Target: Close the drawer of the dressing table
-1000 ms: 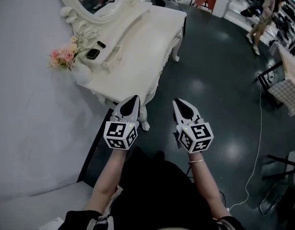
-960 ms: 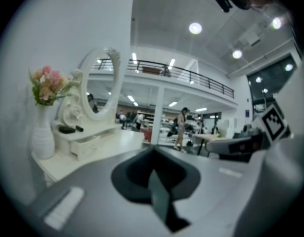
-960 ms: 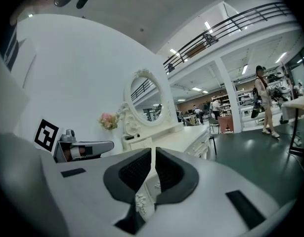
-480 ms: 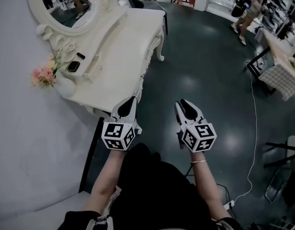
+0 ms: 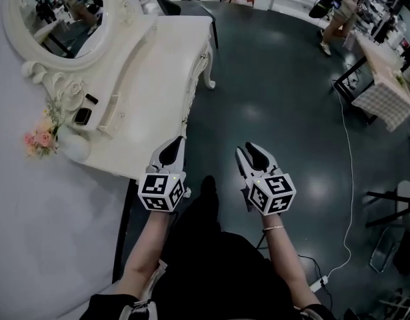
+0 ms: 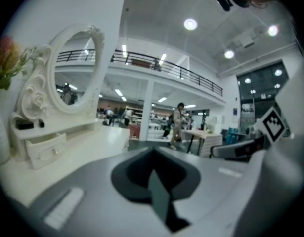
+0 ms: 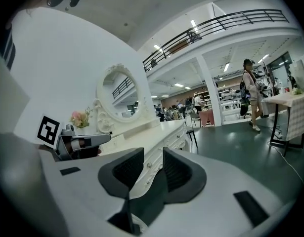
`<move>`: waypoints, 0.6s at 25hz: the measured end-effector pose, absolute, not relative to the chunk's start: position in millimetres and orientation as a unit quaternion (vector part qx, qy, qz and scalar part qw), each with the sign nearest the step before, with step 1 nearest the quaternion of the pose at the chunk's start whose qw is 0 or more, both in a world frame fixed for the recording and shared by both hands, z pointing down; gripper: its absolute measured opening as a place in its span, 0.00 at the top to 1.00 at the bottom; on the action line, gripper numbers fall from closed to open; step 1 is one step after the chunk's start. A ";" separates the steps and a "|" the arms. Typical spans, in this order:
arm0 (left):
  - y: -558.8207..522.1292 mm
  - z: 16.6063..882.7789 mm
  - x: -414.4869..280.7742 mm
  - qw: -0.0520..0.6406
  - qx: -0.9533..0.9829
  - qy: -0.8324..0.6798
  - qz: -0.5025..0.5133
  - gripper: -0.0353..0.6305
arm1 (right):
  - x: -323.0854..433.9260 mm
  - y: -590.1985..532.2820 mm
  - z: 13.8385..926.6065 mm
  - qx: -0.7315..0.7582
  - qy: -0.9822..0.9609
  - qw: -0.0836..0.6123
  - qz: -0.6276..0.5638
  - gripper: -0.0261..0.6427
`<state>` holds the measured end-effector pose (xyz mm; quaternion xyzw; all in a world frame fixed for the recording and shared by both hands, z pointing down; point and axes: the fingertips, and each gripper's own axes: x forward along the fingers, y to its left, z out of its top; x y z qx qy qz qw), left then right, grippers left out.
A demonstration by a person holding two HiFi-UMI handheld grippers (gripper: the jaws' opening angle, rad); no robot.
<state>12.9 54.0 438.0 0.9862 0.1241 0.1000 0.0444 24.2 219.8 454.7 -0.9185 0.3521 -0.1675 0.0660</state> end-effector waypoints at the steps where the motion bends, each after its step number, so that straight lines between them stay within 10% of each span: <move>1: 50.4 440.5 24.4 0.044 0.986 0.124 0.101 0.94 | 34.3 215.1 456.4 -0.917 0.354 0.063 -0.169 0.82; 15: -28.4 466.4 139.5 0.092 0.985 0.047 0.136 0.94 | 176.9 100.1 456.7 -0.873 0.448 0.018 -0.191 0.80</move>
